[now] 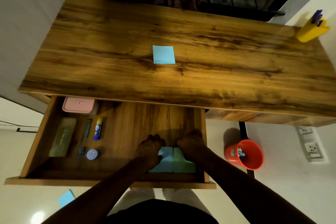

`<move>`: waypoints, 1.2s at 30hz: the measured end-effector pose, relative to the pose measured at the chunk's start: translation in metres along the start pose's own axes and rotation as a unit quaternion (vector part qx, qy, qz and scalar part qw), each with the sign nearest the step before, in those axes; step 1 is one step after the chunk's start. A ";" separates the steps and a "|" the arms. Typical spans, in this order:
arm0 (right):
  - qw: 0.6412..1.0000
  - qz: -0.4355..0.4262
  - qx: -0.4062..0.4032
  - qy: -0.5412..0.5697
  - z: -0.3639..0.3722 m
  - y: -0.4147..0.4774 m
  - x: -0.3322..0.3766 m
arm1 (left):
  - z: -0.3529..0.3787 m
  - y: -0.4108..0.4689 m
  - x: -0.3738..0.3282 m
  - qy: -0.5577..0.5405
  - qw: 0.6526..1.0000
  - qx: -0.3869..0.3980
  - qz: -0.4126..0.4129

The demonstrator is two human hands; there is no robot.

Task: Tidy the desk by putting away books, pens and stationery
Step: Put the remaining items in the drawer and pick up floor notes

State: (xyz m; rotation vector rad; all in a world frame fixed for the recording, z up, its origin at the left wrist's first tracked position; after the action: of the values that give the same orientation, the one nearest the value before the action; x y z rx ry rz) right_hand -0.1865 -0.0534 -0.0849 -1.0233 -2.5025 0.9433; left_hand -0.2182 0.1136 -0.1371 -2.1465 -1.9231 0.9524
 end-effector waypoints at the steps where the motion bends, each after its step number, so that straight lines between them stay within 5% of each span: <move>1: 1.000 -0.002 -0.003 0.002 0.002 0.001 0.000 | 0.000 0.000 0.000 0.001 1.000 -0.001 -0.002; 4: 0.999 -0.021 -0.011 0.033 -0.002 -0.003 0.004 | -0.002 0.000 -0.001 -0.013 1.000 0.000 0.000; 7: 0.987 -0.023 -0.136 0.078 -0.009 -0.003 -0.003 | -0.017 0.000 -0.003 -0.066 0.997 -0.037 -0.002; 11: 0.953 0.027 -0.159 0.257 -0.036 -0.001 -0.022 | -0.067 0.011 -0.011 -0.171 0.978 -0.117 -0.012; 16: 0.811 0.097 -0.344 0.463 -0.098 0.002 -0.064 | -0.154 0.035 -0.013 -0.293 0.930 -0.222 -0.008; 19: 0.661 0.148 -0.418 0.605 -0.121 0.026 -0.097 | -0.194 0.071 -0.005 -0.369 0.882 -0.283 -0.070; 21: 0.571 0.160 -0.442 0.673 -0.140 0.045 -0.113 | -0.217 0.097 -0.004 -0.395 0.870 -0.276 -0.105; 23: 0.530 0.158 -0.447 0.703 -0.156 0.068 -0.129 | -0.229 0.125 -0.001 -0.455 0.852 -0.228 -0.124; 27: 0.567 0.180 -0.391 0.702 -0.162 0.115 -0.152 | -0.234 0.160 0.001 -0.631 0.749 -0.109 -0.170; 31: 0.609 0.186 -0.371 0.676 -0.185 0.128 -0.158 | -0.245 0.175 -0.011 -0.640 0.741 -0.085 -0.184; 36: 0.591 0.209 -0.356 0.693 -0.181 0.143 -0.164 | -0.235 0.181 -0.004 -0.677 0.691 -0.112 -0.227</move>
State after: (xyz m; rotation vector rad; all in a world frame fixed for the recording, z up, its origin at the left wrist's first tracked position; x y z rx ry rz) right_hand 0.0899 -0.0073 -0.0452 -1.6180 -1.1136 -0.8058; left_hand 0.0571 0.1499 -0.0335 -0.5984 -2.8928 2.6422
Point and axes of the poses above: each hand's wrist, its own y-axis towards the middle knuckle, its own z-axis out of the palm, x = y × z, the point moved 4 cm from there along y, towards the middle knuckle, and after that the axes turned 8 degrees about -z, right-handed, at the moved point
